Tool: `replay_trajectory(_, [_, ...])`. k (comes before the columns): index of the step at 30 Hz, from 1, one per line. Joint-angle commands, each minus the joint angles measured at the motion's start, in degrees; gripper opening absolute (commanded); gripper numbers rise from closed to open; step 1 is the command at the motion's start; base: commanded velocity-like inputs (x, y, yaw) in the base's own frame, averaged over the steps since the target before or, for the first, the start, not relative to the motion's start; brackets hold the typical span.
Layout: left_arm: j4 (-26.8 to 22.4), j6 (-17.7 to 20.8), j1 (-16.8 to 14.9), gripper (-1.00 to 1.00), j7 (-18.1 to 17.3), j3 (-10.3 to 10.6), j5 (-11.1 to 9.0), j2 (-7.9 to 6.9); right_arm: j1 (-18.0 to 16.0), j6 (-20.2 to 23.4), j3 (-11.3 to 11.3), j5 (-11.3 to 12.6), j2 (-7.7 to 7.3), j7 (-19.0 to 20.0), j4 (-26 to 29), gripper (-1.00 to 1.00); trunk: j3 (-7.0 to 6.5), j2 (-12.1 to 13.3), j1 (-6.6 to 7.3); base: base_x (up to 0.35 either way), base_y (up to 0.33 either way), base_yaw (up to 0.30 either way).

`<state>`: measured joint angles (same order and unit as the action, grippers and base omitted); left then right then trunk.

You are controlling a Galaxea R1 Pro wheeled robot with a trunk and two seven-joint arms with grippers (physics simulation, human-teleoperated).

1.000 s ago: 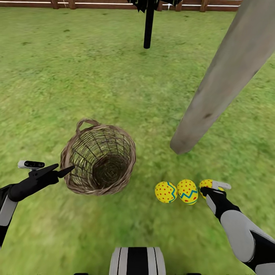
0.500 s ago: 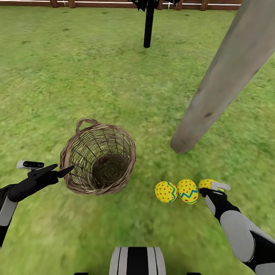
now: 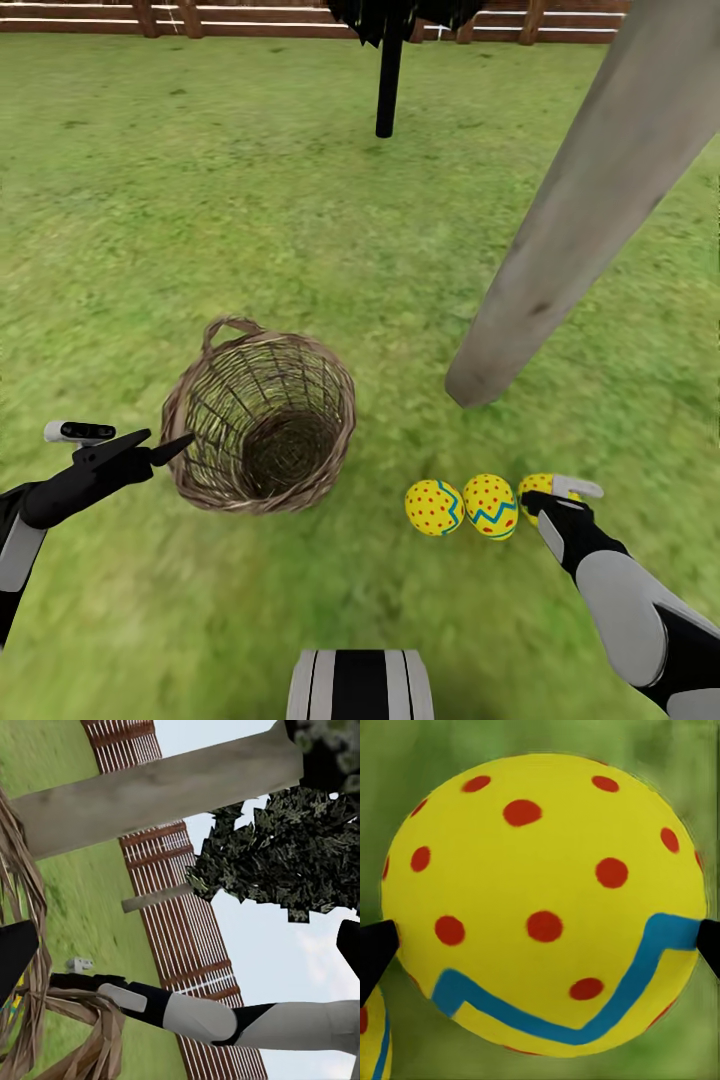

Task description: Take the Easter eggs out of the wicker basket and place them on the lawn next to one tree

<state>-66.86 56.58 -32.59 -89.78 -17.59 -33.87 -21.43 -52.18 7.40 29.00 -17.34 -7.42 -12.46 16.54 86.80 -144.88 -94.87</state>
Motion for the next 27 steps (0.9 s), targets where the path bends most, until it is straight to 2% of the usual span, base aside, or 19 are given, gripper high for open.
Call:
replay_trajectory(1, [0.0,0.6,0.0,1.00,-0.2,0.0,0.0,-0.03,0.0,0.3,0.3,-0.6,0.03,0.0,0.1,1.00,-0.20,0.0,0.03,0.000,0.000,0.000])
replay_trajectory(4, [0.0,0.6,0.0,1.00,-0.2,0.0,0.0,-0.09,0.0,0.4,0.3,-0.6,0.06,0.0,0.9,1.00,-0.86,0.0,0.11,0.000,0.000,0.000])
replay_trajectory(7, [0.0,0.6,0.0,1.00,-0.2,0.0,0.0,-0.22,0.2,1.4,0.3,-0.5,0.12,-0.1,5.2,1.00,-1.53,0.1,0.19,0.000,0.000,0.000])
replay_trajectory(10, [0.0,0.6,0.0,1.00,-0.2,-0.1,0.3,-0.47,0.4,6.3,0.4,-0.3,-0.06,-0.1,8.4,1.00,-2.19,0.1,0.26,0.000,0.000,0.000])
replay_trajectory(11, [0.0,0.6,0.0,1.00,-0.2,-0.1,0.4,-1.19,0.5,9.4,0.4,-0.1,-0.12,0.3,11.1,1.00,-2.41,0.1,0.29,0.000,0.000,0.000])
replay_trajectory(12, [0.0,0.6,0.0,1.00,-0.2,-0.1,0.5,-1.71,0.6,11.3,0.5,0.0,-0.13,1.3,13.2,1.00,-2.63,0.1,0.31,0.000,0.000,0.000])
replay_trajectory(15, [0.4,0.6,0.0,1.00,-0.2,-0.2,0.6,-2.46,1.7,19.3,0.6,0.2,-0.19,8.2,19.8,1.00,-3.30,0.2,0.39,0.000,0.000,0.000])
replay_trajectory(16, [2.3,0.5,0.0,1.00,0.4,-0.3,0.7,-2.98,3.5,21.7,0.6,0.1,-0.36,11.4,21.0,1.00,-3.52,0.2,0.42,0.000,0.000,0.000])
replay_trajectory(17, [4.1,0.5,0.0,1.00,3.0,-0.3,0.7,-3.84,5.0,22.5,0.6,0.0,-0.50,12.9,21.3,1.00,-3.74,0.2,0.44,0.000,0.000,0.000])
replay_trajectory(20, [6.0,0.3,0.0,1.00,14.0,-0.4,0.7,-4.99,10.3,22.5,0.6,-0.5,-0.60,13.9,21.5,1.00,-4.41,0.3,0.52,0.000,0.000,0.000])
replay_trajectory(22, [5.7,0.4,0.0,1.00,16.2,-0.4,0.7,-5.19,12.5,21.9,0.5,-0.6,-0.55,14.0,21.3,1.00,-4.85,0.3,0.57,0.000,0.000,0.000])
replay_trajectory(23, [5.6,0.4,0.0,1.00,16.5,-0.4,0.7,-6.03,13.5,20.9,0.5,-0.7,-0.64,14.0,21.3,1.00,-5.07,0.3,0.60,0.000,0.000,0.000])
replay_trajectory(25, [5.9,0.5,0.0,1.00,16.4,-0.3,0.7,-9.07,14.8,18.7,0.4,-0.7,-0.93,15.0,21.0,1.00,-5.51,0.3,0.65,0.000,0.000,0.000])
replay_trajectory(26, [6.0,0.6,0.0,1.00,16.4,-0.3,0.7,-9.81,15.3,18.2,0.4,-1.4,-0.99,16.5,21.0,1.00,-5.73,0.3,0.68,0.000,0.000,0.000])
replay_trajectory(27, [6.1,0.6,0.0,1.00,16.5,-0.3,0.7,-10.09,15.7,18.1,0.4,-3.2,-1.01,17.9,20.9,1.00,-5.96,0.4,0.70,0.000,0.000,0.000])
